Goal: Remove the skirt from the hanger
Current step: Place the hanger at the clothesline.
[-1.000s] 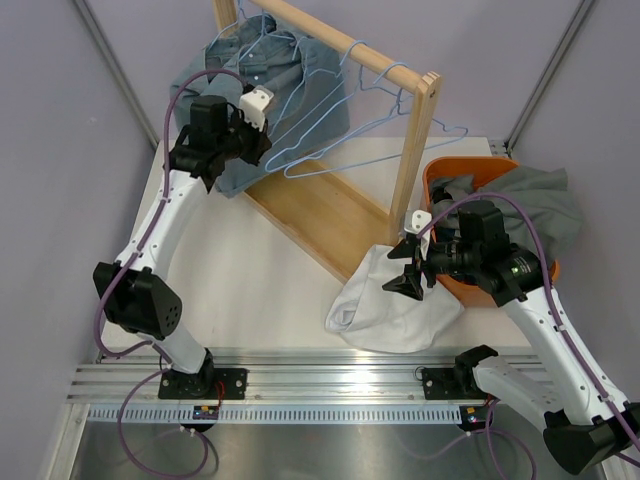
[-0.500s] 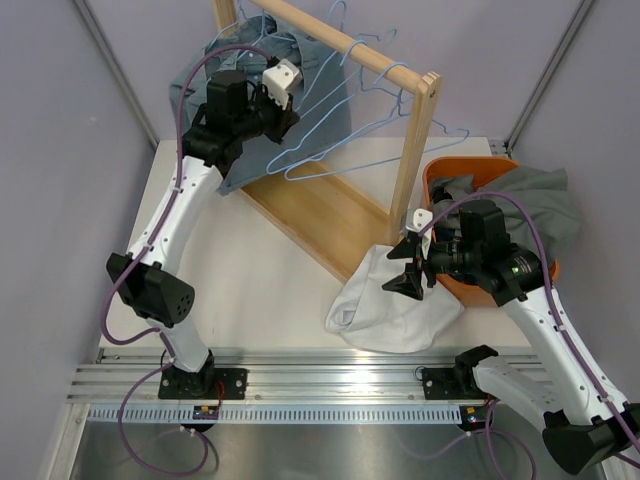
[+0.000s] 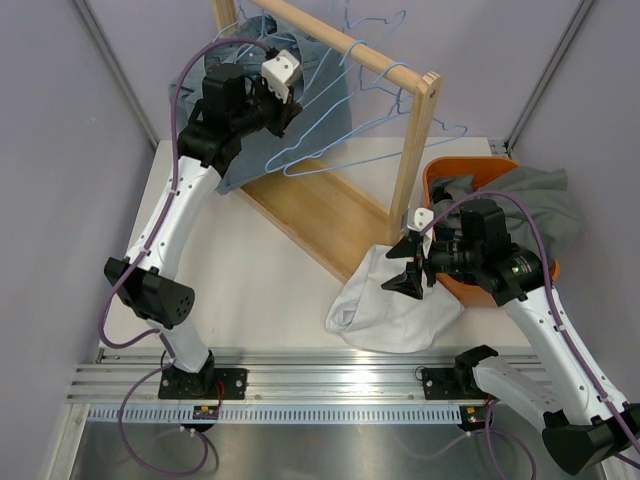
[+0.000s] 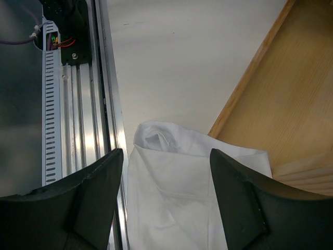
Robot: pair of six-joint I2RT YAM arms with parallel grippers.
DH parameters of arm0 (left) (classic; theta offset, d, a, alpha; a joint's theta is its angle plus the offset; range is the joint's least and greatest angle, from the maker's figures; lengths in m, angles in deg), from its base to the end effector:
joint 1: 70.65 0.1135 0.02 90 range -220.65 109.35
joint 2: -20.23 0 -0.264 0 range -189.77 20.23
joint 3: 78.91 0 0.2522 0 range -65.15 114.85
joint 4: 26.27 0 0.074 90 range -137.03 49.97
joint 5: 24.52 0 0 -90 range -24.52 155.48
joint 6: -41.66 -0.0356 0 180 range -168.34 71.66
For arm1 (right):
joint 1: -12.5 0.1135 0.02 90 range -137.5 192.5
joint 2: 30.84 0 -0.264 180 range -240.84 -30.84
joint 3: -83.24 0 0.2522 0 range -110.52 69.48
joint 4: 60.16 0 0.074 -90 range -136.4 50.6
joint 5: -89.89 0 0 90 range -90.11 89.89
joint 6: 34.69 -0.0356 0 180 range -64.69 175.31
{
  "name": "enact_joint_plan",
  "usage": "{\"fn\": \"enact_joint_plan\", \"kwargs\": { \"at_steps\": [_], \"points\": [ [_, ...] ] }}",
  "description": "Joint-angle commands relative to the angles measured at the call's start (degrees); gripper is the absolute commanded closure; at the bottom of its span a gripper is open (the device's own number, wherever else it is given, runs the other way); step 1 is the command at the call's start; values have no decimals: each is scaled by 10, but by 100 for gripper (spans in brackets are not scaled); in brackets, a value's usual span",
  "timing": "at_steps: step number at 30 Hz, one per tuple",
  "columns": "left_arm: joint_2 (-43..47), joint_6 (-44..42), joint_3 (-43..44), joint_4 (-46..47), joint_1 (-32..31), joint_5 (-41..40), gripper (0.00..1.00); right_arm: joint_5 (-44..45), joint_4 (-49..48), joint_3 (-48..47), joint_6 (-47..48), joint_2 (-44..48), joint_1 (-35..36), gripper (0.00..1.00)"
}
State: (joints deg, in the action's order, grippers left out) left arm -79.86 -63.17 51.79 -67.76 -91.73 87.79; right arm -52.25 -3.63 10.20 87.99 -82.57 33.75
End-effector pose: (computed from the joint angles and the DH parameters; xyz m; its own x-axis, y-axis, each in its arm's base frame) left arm 0.3575 -0.1523 0.4817 0.0039 0.2523 -0.9677 0.7030 0.6875 0.1821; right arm 0.1480 0.0877 0.3571 -0.0077 -0.3586 -0.9335 -0.9834 0.1718 -0.0579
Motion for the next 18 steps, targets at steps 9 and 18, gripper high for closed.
{"fn": "enact_joint_plan", "kwargs": {
  "at_steps": [9, 18],
  "points": [
    [111, -27, -101, 36, -3, -14, 100, 4, 56, -13, 108, -3, -4, 25],
    [180, -30, -196, 64, -3, 13, 100, 10, 79, -13, 132, -15, -5, 25]
  ]
}}
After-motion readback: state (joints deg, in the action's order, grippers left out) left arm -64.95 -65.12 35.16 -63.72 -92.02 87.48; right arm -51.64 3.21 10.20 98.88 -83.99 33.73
